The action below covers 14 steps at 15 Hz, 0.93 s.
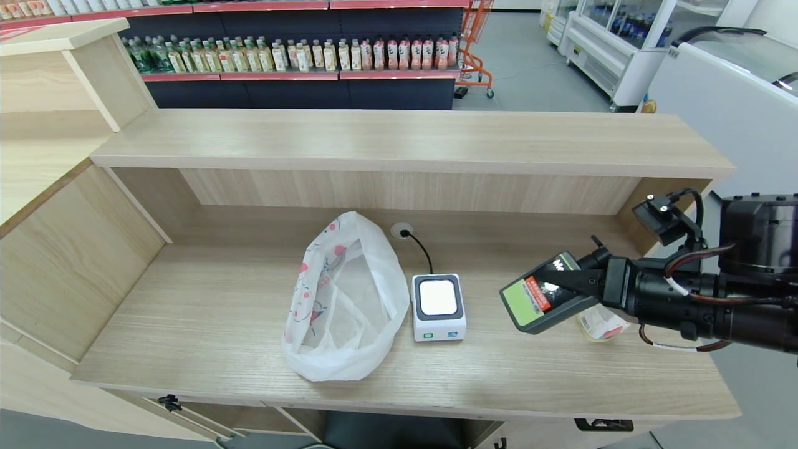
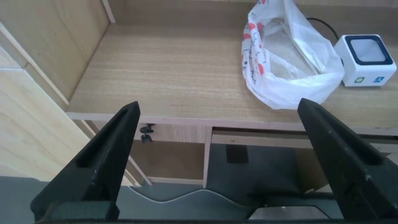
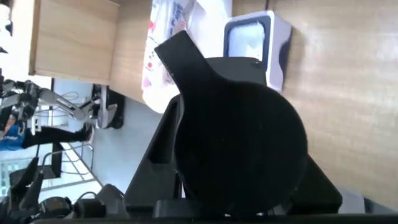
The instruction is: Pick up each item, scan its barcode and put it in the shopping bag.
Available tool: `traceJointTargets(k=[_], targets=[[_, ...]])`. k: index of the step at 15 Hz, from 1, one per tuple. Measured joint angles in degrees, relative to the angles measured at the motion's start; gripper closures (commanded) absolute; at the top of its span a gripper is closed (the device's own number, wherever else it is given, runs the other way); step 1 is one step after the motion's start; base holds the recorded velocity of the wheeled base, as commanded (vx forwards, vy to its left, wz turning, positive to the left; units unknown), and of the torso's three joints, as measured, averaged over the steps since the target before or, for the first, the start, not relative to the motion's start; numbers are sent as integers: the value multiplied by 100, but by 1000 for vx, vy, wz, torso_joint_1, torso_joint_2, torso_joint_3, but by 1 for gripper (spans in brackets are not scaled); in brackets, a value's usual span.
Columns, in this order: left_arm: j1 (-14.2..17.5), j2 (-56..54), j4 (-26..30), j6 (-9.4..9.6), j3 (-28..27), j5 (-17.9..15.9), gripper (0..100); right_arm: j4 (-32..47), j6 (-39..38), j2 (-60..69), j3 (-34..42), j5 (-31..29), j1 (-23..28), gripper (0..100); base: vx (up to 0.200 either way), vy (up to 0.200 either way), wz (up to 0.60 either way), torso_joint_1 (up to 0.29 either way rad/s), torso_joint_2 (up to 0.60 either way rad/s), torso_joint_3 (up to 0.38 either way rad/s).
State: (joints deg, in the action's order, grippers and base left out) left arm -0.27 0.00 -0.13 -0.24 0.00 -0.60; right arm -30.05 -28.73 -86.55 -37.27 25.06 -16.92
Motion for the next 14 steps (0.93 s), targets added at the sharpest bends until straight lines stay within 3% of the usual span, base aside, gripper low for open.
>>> traceJointTargets(k=[3, 9, 14], targets=[[-4, 0, 0, 2, 0, 0, 0, -238, 187, -212, -27, -243, -7, 100, 0, 200, 0, 20, 9, 2], [5, 0, 0, 9, 0, -2, 0, -312, 605, -961, -355, -785, 6, 100, 0, 0, 0, 0, 0, 0], [5, 0, -2, 9, 0, 0, 0, -941, 802, -1755, -603, -1128, -146, 100, 0, 0, 0, 0, 0, 0]])
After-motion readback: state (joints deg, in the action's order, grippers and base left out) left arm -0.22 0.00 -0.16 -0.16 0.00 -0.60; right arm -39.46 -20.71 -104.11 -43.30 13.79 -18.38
